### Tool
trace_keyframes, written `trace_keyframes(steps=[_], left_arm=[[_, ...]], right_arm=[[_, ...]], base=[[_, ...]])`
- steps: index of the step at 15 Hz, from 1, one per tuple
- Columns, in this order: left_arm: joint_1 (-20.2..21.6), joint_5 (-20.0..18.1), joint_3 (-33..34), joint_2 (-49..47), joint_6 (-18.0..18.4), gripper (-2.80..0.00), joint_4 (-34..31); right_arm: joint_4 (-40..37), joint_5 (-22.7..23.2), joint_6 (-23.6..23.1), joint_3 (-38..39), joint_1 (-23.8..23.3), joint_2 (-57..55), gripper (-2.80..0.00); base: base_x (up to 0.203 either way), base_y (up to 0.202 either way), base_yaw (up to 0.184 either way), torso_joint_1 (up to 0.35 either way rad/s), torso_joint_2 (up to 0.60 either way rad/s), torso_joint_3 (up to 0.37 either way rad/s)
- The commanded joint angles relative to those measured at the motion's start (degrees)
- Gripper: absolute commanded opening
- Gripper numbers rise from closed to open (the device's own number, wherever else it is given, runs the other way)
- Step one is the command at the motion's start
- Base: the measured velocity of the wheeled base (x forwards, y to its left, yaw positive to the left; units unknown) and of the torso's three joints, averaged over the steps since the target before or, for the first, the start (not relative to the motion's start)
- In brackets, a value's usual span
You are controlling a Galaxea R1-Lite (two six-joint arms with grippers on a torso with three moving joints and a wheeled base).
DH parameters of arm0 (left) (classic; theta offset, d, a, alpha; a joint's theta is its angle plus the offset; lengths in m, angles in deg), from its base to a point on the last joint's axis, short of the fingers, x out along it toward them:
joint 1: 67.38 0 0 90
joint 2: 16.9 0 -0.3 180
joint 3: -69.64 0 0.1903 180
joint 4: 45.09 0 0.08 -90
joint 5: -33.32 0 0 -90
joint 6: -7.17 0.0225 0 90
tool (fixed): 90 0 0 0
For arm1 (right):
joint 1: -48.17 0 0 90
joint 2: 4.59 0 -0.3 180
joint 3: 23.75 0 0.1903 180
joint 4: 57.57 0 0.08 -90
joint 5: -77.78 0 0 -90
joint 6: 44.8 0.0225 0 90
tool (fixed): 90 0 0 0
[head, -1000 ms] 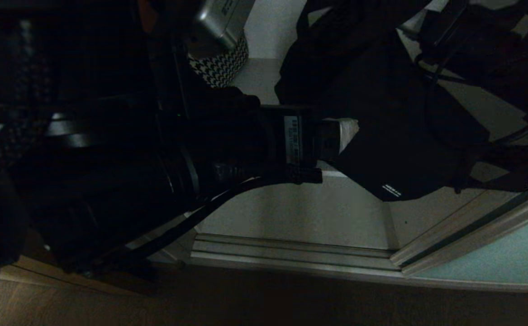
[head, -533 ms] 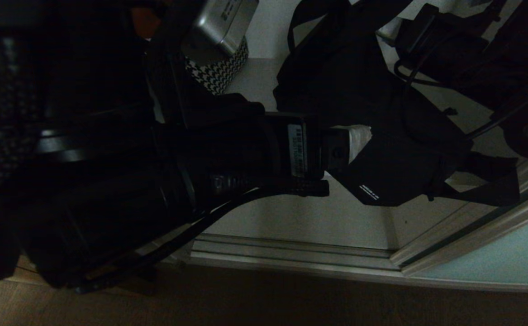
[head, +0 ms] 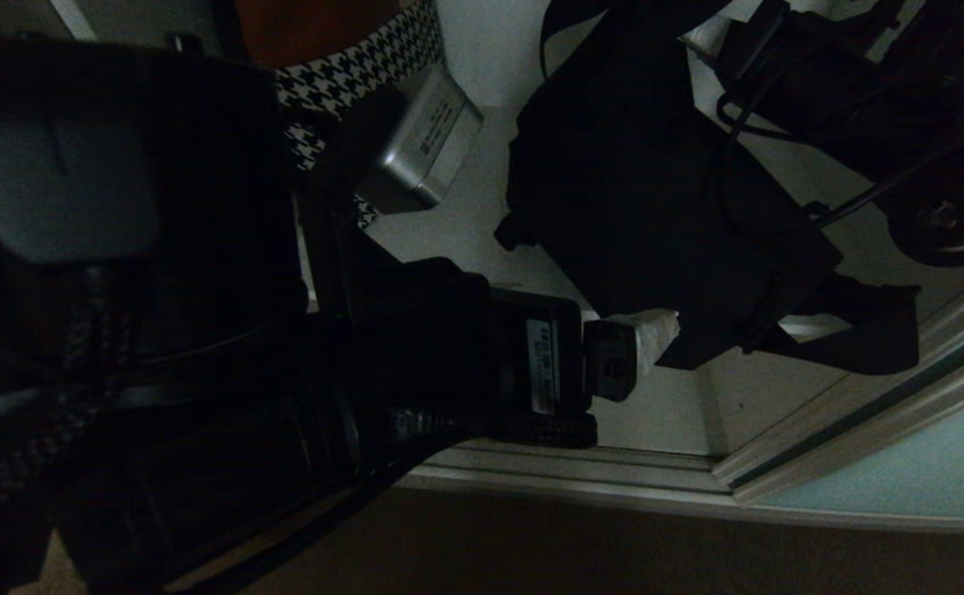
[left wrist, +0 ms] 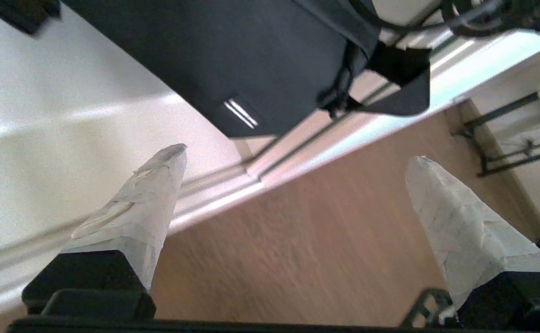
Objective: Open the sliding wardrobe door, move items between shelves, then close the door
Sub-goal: Place the bag on the higher shelf
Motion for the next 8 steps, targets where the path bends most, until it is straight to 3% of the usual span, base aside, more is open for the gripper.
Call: trace_keyframes(steps=[1, 6, 8], left_arm=[[0.0, -0.4, 0.9, -1.0, -0.8, 0.0, 0.2], [1.2, -1.8, 0.6, -8.2, -4.0, 0.0, 1.4], [2.1, -1.7, 0.3, -12.6, -4.5, 0.0, 7.0]], right_arm=[[0.3, 0.3, 0.2, -0.4, -0.1, -1.5, -2.8], [-1.8, 0.4, 0.1, 3.5, 1.2, 1.8, -2.8], [-4.7, 0.5, 0.1, 1.6, 1.2, 1.9, -2.8]], base=[[0.0, 0.0, 0.0, 0.0, 0.0, 0.0], [0.0, 0.0, 0.0, 0.0, 0.0, 0.0], [0.0, 0.0, 0.0, 0.0, 0.0, 0.0]])
